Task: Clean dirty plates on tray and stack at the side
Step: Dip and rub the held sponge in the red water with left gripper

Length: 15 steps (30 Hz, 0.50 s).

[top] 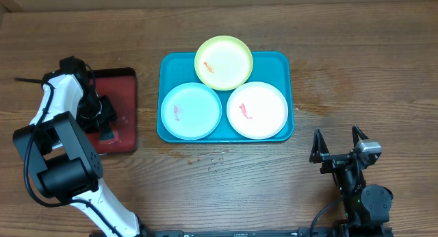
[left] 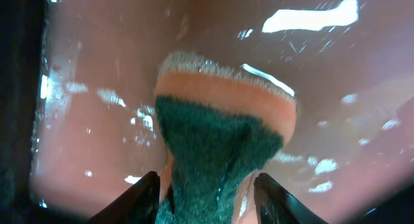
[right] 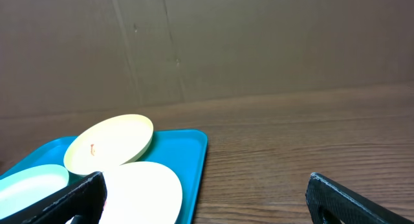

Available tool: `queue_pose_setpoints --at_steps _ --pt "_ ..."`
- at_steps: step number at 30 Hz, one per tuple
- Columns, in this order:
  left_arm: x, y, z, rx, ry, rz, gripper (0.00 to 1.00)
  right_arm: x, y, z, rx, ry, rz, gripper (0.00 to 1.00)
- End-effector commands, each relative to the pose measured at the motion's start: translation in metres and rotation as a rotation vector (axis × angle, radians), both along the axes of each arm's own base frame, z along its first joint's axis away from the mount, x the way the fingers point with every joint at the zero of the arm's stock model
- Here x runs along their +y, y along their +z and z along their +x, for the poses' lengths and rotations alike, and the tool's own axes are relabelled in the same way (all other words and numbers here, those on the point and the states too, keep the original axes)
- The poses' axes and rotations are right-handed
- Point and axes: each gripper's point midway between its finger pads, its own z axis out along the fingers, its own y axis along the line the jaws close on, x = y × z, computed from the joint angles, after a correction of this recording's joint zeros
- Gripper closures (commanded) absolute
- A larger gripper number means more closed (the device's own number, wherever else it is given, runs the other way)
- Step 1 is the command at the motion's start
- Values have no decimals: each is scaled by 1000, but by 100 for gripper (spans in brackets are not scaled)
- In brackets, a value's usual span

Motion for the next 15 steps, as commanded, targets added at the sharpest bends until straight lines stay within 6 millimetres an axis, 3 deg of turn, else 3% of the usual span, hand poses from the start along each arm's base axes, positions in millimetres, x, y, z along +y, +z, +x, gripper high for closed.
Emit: queue_pose_setpoints --at_steps 1,3,12,15 --pt "-1 -8 -3 20 -18 -6 56 0 -2 0 -3 -4 -2 0" --pt "-2 -9 -4 22 -18 -7 60 0 -2 0 -3 -4 -2 0" --pt "-1 -12 -2 20 -18 -5 55 0 -2 0 -3 -4 -2 0" --pt "-2 -17 -4 36 -17 -12 64 0 -2 0 -3 -4 -2 0"
